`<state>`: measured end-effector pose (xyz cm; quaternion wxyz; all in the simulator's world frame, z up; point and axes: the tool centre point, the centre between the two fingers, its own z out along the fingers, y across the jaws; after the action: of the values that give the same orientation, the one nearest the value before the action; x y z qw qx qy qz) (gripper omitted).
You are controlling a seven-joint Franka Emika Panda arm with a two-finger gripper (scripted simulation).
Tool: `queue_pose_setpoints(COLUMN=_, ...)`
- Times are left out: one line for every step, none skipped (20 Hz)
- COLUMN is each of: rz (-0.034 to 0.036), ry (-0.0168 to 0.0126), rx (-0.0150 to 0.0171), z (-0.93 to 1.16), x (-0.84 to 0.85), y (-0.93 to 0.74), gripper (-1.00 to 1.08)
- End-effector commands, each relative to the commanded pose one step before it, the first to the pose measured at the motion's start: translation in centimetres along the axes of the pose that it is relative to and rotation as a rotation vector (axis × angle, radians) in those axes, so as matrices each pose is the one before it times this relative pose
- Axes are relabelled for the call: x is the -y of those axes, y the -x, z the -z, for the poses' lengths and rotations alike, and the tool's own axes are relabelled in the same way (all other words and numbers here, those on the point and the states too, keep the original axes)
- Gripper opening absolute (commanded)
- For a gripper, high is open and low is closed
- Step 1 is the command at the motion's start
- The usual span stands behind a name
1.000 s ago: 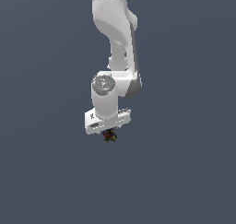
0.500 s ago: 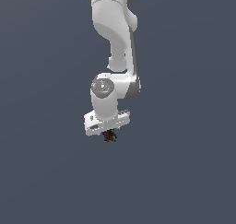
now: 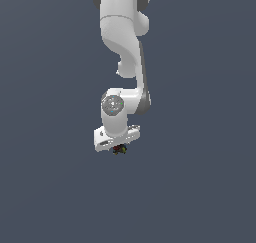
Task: Pick up the object and move it to a goal position.
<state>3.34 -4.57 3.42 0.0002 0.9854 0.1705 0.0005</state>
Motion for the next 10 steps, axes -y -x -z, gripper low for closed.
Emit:
queue_pose_setpoints(rz=0.00041, ry=-0.00054, rx=0.00093, z=-0.457, x=-0.005, y=-0.032, gripper=1.0)
queue_pose_setpoints(rz=0.0, ry=0.0, rx=0.0, z=0.003, x=-0.007, y=-0.016, gripper=1.0)
queue_pose_setpoints(rz=0.0, ry=0.0, rx=0.0, z=0.0, x=0.0, y=0.0, gripper=-1.0)
queue_pose_setpoints(rz=0.0, ry=0.0, rx=0.0, z=0.0, x=0.0, y=0.0, gripper=-1.0)
queue_pose_setpoints(rz=0.0, ry=0.0, rx=0.0, z=0.0, x=0.0, y=0.0, gripper=-1.0)
queue_pose_setpoints(rz=0.0, ry=0.0, rx=0.0, z=0.0, x=0.0, y=0.0, gripper=-1.0)
queue_pose_setpoints(rz=0.0, ry=0.0, rx=0.0, z=0.0, x=0.0, y=0.0, gripper=-1.0)
queue_pose_setpoints(rz=0.0, ry=0.0, rx=0.0, z=0.0, x=0.0, y=0.0, gripper=-1.0)
queue_pose_setpoints(rz=0.0, ry=0.0, rx=0.0, z=0.0, x=0.0, y=0.0, gripper=-1.0)
queue_pose_setpoints(rz=0.0, ry=0.0, rx=0.0, z=0.0, x=0.0, y=0.0, gripper=-1.0)
